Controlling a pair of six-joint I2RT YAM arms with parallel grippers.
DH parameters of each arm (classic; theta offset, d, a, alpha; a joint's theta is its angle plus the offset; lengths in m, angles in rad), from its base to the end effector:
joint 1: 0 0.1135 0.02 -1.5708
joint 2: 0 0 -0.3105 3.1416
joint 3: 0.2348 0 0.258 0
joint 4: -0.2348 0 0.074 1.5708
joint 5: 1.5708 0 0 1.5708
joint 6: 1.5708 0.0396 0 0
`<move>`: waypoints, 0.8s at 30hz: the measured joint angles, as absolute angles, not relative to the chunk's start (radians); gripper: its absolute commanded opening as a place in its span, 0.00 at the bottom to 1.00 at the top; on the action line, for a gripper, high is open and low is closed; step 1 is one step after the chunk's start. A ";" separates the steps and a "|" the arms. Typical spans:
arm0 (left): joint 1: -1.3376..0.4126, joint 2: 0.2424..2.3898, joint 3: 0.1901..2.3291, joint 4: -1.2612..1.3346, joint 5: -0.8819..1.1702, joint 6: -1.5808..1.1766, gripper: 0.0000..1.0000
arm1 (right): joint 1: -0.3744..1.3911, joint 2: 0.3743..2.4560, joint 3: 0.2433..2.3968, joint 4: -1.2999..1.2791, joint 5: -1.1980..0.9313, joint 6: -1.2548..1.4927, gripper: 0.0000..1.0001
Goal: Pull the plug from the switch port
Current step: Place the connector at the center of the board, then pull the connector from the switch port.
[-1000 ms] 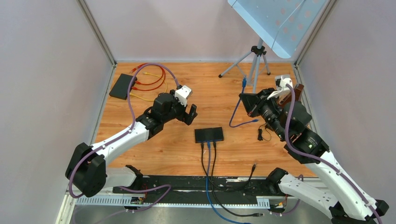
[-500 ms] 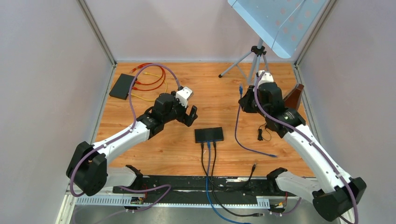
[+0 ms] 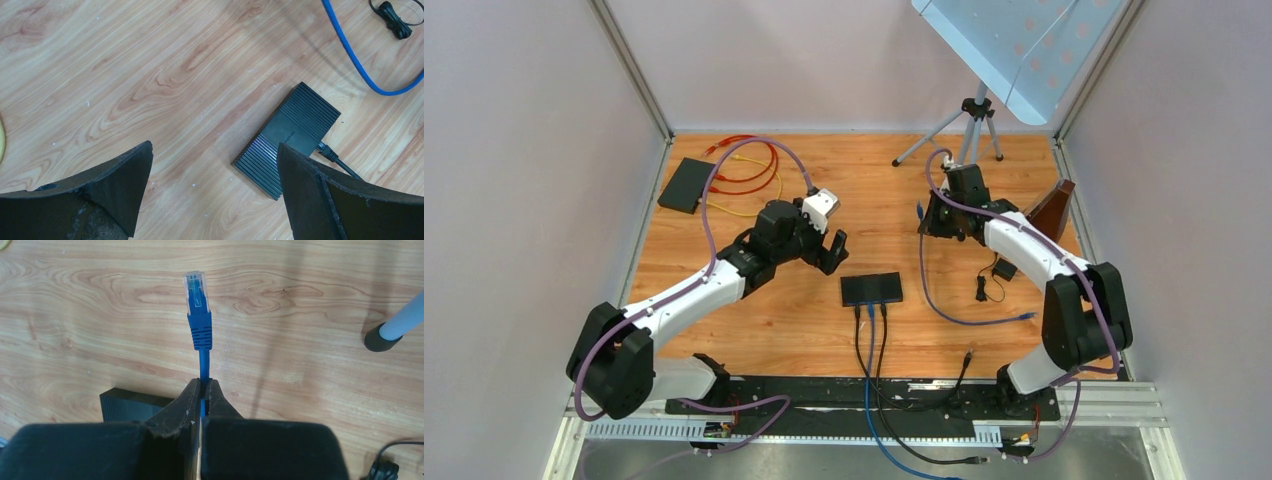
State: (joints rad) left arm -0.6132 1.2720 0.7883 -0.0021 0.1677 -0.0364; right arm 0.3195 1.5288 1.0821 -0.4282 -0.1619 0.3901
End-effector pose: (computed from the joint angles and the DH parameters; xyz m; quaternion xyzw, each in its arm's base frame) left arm 0.2240 -0.1657 0.2939 0.2842 0.8059 -0.2322 0.4647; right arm 0.3129 0.1102 0.2827 0.0055 0.9374 0.1893 0.2923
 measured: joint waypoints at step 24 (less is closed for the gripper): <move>-0.613 1.360 0.819 -0.075 0.261 -0.002 1.00 | 0.361 1.579 1.061 -0.290 -0.009 0.409 0.43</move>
State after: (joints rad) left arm -0.6132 1.3598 0.8192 -0.0750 0.2611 -0.0025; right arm 0.3607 1.5795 1.0611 -0.2901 -0.0093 0.4088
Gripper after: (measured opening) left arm 0.998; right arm 0.426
